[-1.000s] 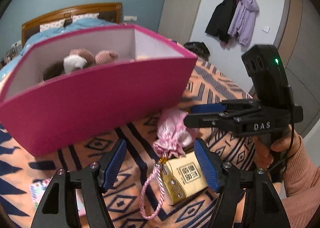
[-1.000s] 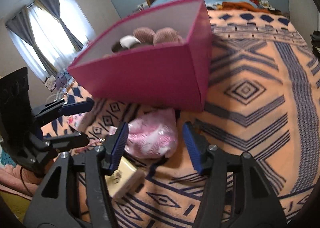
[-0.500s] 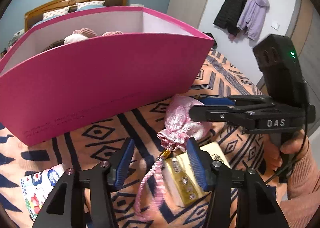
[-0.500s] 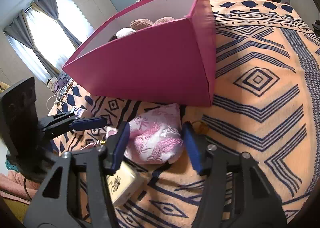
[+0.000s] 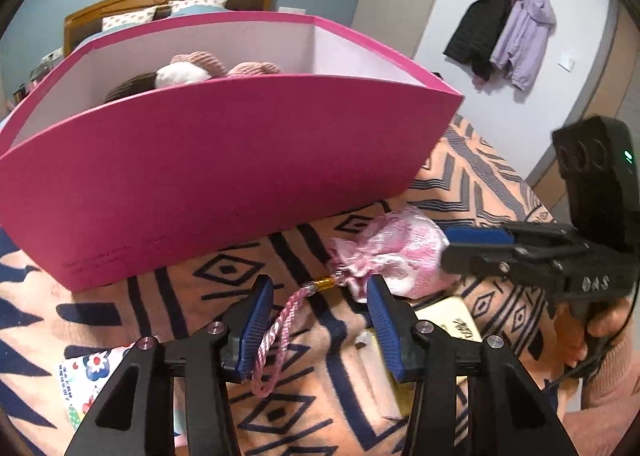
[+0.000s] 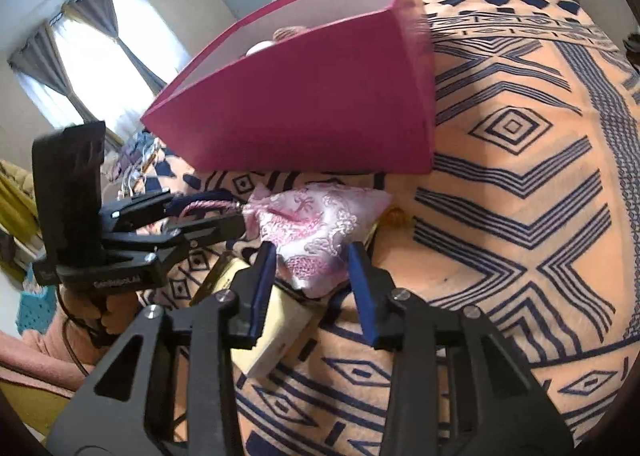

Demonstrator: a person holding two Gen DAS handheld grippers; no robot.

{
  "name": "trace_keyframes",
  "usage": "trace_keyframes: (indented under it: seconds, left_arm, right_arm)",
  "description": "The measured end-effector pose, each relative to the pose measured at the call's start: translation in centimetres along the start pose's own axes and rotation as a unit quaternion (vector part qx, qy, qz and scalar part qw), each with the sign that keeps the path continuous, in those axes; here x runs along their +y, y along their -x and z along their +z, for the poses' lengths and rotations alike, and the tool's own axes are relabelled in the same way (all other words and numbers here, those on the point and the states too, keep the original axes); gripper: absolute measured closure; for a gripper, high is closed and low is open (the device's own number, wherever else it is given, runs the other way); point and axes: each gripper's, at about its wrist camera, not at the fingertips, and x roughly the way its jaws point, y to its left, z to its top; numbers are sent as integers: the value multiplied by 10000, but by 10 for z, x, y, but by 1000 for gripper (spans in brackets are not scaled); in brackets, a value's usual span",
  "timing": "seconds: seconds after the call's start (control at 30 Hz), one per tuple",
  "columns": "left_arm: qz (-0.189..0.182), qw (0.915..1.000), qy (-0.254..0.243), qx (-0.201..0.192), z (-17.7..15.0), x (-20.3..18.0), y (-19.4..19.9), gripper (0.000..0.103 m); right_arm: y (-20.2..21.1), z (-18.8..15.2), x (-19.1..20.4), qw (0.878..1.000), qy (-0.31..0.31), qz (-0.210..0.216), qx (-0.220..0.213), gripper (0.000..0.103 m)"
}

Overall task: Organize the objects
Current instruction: 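Move the right gripper to the pink drawstring pouch and close on it, then lift the pink pouch with the right gripper and carry it over the box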

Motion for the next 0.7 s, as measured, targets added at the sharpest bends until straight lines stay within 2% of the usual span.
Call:
trace_keyframes:
  seconds: [0.13, 0.3, 0.5, 0.6, 0.7]
  left_arm:
    - [-66, 9997, -221, 97, 2, -9, -6, 52]
    - [-134, 9994, -163, 268, 2, -8, -17, 54]
    - [-371, 9989, -57, 289, 1, -8, -17, 75]
    - [-326, 9992, -120, 218, 2, -13, -14, 75]
    - [-487, 9986, -2, 185, 5, -9, -12, 75]
  right_arm:
    - [-6, 5, -4, 9999, -151, 65, 13, 57]
    - [-14, 8, -3, 9999, -130, -2, 10, 57]
    - [-12, 5, -6, 9998, -203, -7, -38, 71]
    - [-10, 4, -8, 9995, -309, 63, -90, 76]
    - [-6, 2, -8, 9992, -358, 91, -153, 78]
